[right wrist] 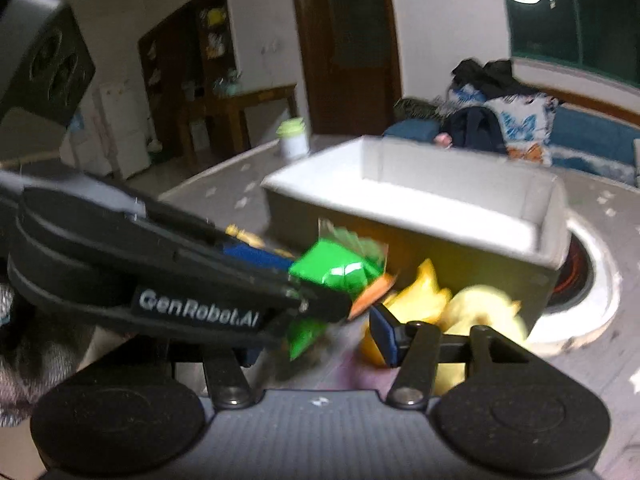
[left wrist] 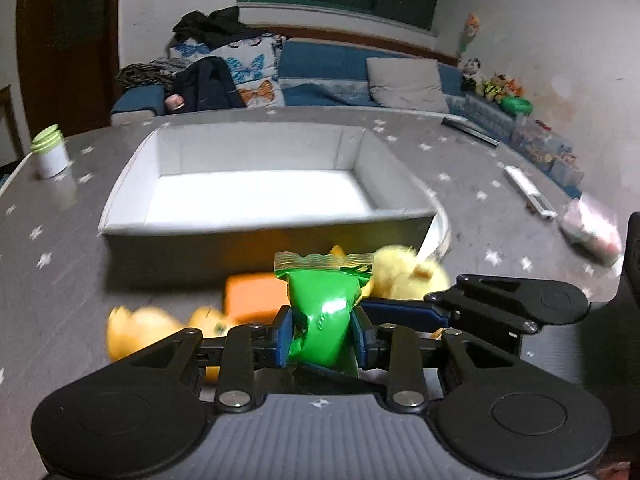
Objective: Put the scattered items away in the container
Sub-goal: 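Carry the green packet over the white box and open the left gripper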
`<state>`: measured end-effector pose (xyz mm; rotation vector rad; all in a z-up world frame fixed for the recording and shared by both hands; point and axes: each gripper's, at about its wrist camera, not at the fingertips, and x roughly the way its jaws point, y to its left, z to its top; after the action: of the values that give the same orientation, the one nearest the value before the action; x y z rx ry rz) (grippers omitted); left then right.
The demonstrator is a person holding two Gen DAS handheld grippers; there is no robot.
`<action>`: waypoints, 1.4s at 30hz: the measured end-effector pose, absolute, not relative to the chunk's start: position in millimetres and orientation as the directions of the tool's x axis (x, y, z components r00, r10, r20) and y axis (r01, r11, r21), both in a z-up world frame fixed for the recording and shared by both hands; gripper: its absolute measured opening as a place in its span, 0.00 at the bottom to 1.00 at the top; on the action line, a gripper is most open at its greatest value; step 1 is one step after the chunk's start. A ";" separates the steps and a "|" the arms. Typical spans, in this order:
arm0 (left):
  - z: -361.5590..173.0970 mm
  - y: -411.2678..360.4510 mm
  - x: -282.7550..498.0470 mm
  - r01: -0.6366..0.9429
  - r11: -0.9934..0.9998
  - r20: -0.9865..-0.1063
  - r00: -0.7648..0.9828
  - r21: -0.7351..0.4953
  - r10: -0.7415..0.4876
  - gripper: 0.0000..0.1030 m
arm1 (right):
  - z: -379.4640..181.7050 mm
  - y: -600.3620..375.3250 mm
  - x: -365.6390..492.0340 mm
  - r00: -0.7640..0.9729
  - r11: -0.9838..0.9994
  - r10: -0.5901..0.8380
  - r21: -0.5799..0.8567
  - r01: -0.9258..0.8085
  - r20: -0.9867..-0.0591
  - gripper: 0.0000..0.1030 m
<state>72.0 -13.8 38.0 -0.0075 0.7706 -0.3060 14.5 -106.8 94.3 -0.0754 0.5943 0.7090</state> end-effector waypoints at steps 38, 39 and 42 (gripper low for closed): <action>25.3 -50.7 253.1 0.224 0.944 -0.774 0.543 -0.242 -0.327 0.35 | 90.4 -141.3 169.5 0.655 0.880 0.441 0.151 -0.451 -0.613 0.43; 27.5 -49.9 251.3 0.221 0.946 -0.770 0.551 -0.236 -0.321 0.35 | 91.0 -141.2 167.1 0.658 0.879 0.441 0.147 -0.453 -0.611 0.43; 36.7 -46.4 240.2 0.221 0.949 -0.749 0.583 -0.225 -0.313 0.35 | 95.1 -144.2 154.4 0.675 0.882 0.434 0.131 -0.452 -0.597 0.44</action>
<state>240.2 -46.4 36.7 -0.1120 0.8956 -0.3124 154.4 -144.2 95.1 -0.0287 0.6640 0.4989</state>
